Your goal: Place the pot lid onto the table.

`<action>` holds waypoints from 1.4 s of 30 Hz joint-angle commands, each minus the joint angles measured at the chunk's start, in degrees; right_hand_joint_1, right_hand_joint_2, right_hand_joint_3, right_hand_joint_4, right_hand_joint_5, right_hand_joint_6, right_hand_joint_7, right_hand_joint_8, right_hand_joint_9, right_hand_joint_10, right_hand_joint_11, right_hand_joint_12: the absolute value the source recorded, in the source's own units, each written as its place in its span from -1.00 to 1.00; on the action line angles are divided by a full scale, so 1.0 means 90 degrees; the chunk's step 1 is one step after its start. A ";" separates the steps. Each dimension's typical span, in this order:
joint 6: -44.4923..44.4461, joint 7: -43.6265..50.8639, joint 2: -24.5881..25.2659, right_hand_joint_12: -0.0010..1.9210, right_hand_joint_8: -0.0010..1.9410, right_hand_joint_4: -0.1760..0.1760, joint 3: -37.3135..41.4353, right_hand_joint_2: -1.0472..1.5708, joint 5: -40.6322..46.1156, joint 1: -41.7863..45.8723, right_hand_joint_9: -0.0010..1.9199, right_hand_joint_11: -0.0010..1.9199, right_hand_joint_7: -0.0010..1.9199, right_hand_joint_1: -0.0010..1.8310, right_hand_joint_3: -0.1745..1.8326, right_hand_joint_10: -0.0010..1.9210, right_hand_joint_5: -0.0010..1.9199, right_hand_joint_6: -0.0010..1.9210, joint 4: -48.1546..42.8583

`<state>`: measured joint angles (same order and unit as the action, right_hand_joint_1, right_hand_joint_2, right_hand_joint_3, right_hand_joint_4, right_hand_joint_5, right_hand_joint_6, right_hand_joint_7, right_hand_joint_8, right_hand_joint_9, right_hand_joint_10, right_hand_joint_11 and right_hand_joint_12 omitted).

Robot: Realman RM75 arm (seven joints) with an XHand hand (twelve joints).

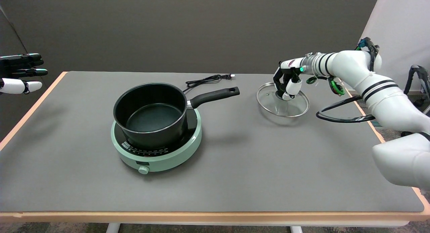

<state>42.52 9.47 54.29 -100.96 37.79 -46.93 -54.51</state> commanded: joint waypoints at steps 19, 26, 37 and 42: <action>-0.0389 0.0007 0.0434 0.83 0.35 1.00 -0.0127 0.49 -0.0296 -0.0232 -0.17 -0.47 -0.09 0.47 -0.30 0.56 -0.30 0.18 0.0712; -0.0418 0.0007 0.0434 0.89 0.33 1.00 -0.0127 0.55 -0.0280 -0.0188 -0.24 -0.61 -0.11 0.47 -0.45 0.53 -0.31 0.02 0.0685; -0.0425 0.0007 0.0436 0.89 0.33 1.00 -0.0127 0.57 -0.0271 -0.0170 -0.26 -0.64 -0.12 0.46 -0.47 0.51 -0.31 -0.02 0.0685; -0.0425 0.0007 0.0452 0.89 0.34 1.00 -0.0127 0.57 -0.0271 -0.0161 -0.27 -0.67 -0.13 0.46 -0.48 0.51 -0.31 -0.02 0.0685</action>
<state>38.93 9.53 58.10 -101.98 35.34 -48.60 -48.44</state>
